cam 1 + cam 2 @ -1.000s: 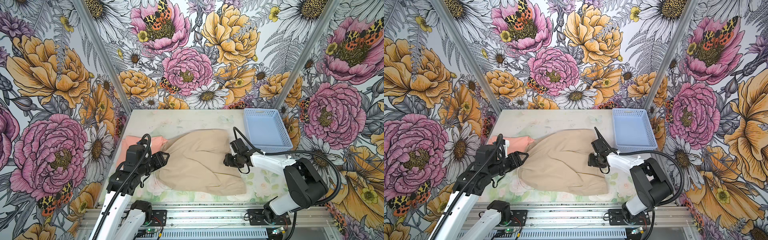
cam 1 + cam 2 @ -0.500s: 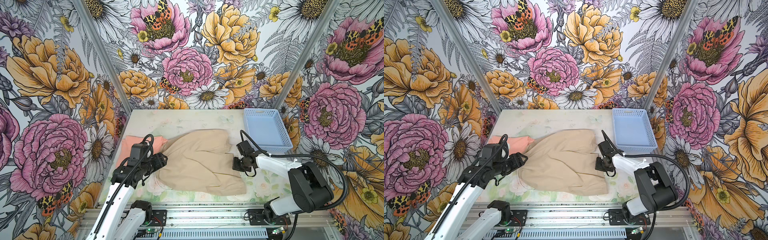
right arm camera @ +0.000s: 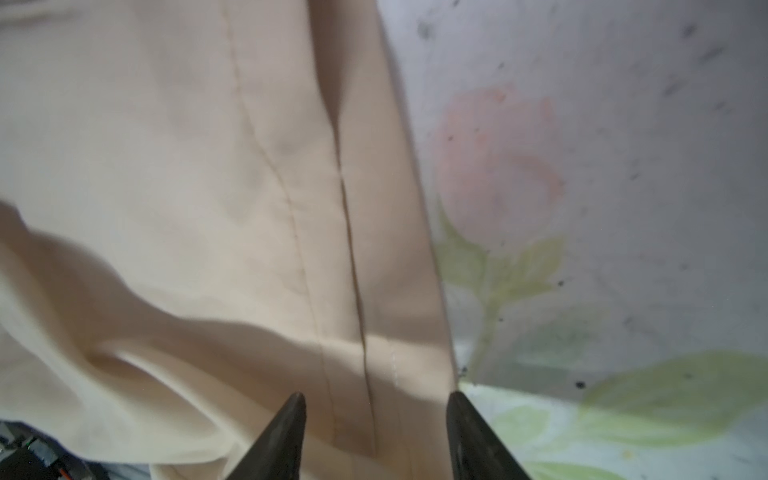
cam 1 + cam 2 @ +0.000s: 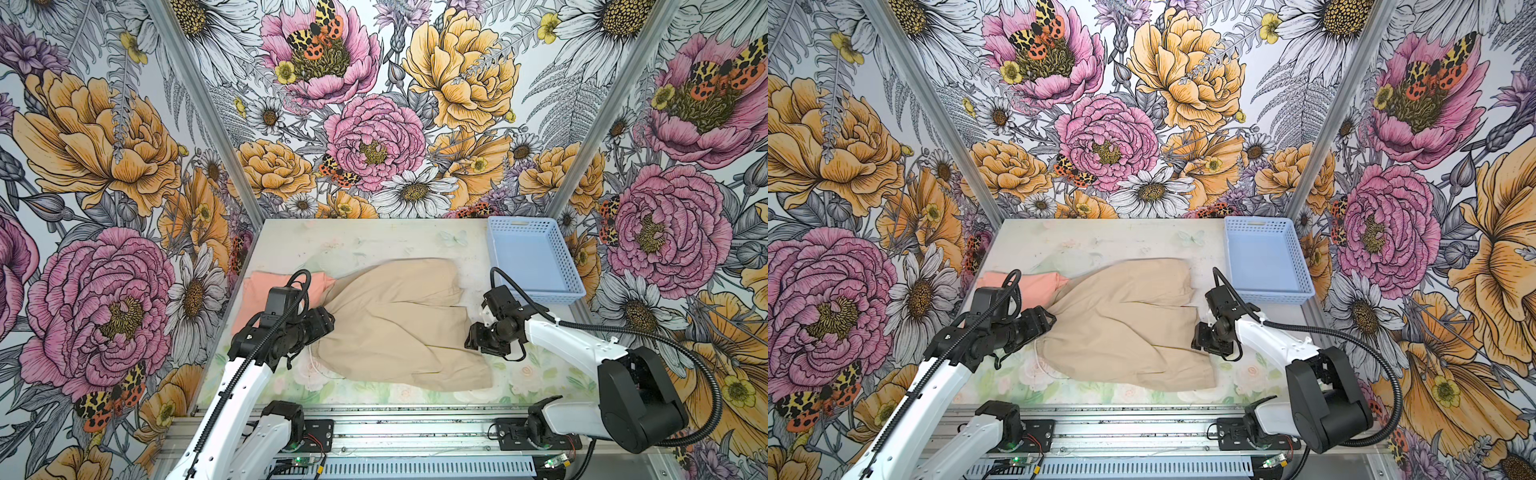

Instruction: Fold and stack the mixed laundry pile

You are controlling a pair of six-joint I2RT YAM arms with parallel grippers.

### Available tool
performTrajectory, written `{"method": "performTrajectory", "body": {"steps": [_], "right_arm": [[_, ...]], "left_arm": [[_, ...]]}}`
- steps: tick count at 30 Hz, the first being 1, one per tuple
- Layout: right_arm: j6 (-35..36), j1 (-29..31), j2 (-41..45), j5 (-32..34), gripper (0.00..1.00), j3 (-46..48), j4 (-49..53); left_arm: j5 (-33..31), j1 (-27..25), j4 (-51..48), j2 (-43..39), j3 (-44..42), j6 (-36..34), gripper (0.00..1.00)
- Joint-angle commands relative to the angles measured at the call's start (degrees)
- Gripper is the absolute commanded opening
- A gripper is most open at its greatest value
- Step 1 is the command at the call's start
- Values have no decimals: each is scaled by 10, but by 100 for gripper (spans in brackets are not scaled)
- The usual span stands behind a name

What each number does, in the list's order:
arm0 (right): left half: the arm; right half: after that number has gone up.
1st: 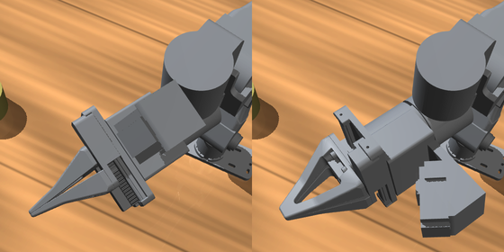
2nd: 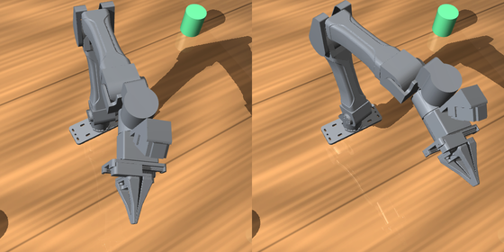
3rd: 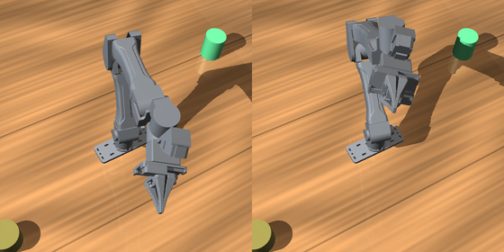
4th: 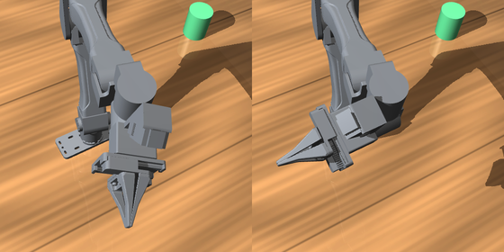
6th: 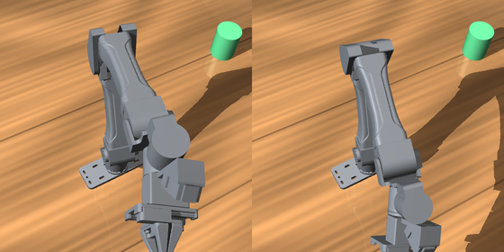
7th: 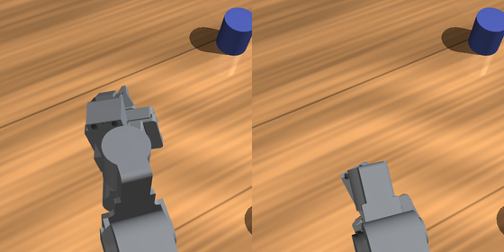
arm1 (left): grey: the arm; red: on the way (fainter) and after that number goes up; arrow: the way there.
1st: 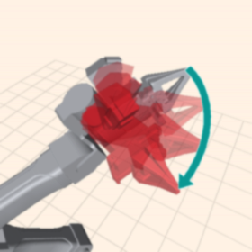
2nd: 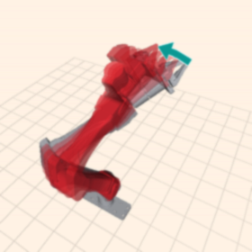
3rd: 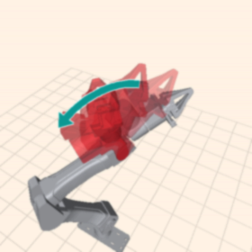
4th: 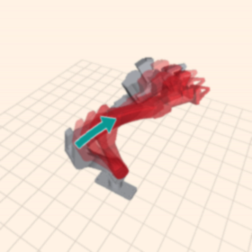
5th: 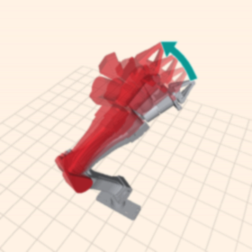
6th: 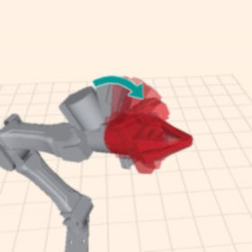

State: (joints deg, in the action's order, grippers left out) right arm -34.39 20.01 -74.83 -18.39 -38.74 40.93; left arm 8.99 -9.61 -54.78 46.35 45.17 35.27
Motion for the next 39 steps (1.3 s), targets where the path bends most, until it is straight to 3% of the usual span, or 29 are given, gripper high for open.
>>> {"method": "performTrajectory", "body": {"steps": [1,4,6,7,9,10,18,25,26,29,31,34,39], "right_arm": [[-36,22,37,-52,61,14,5],[-63,48,49,-61,61,30,5],[-75,59,53,-60,52,42,5],[-79,59,57,-60,42,47,6],[-90,59,82,-43,3,49,16],[-95,57,99,-26,0,45,30],[-91,-19,265,141,0,-57,296],[-100,-46,318,180,0,-102,389],[-95,-46,304,178,2,-107,391],[-64,-45,265,183,35,-145,390],[-37,-44,233,195,46,-176,381],[9,-44,165,194,53,-209,344],[67,-48,42,146,57,-257,165]], "left_arm": [[-8,2,5,-10,-7,11,76],[-4,1,5,-10,-7,9,76],[-3,1,4,-9,-7,8,76],[-4,1,5,-10,-7,9,76],[-3,1,4,-12,-7,8,76],[-2,1,4,-13,-7,9,76],[9,-3,3,-27,-17,23,75],[0,-6,5,-6,-9,21,75],[-2,-5,5,-2,-7,18,75],[-8,-5,22,13,-10,15,75],[-8,-3,51,32,-16,12,75],[-3,8,109,74,-24,7,75],[-18,52,212,155,-27,-7,71]]}}
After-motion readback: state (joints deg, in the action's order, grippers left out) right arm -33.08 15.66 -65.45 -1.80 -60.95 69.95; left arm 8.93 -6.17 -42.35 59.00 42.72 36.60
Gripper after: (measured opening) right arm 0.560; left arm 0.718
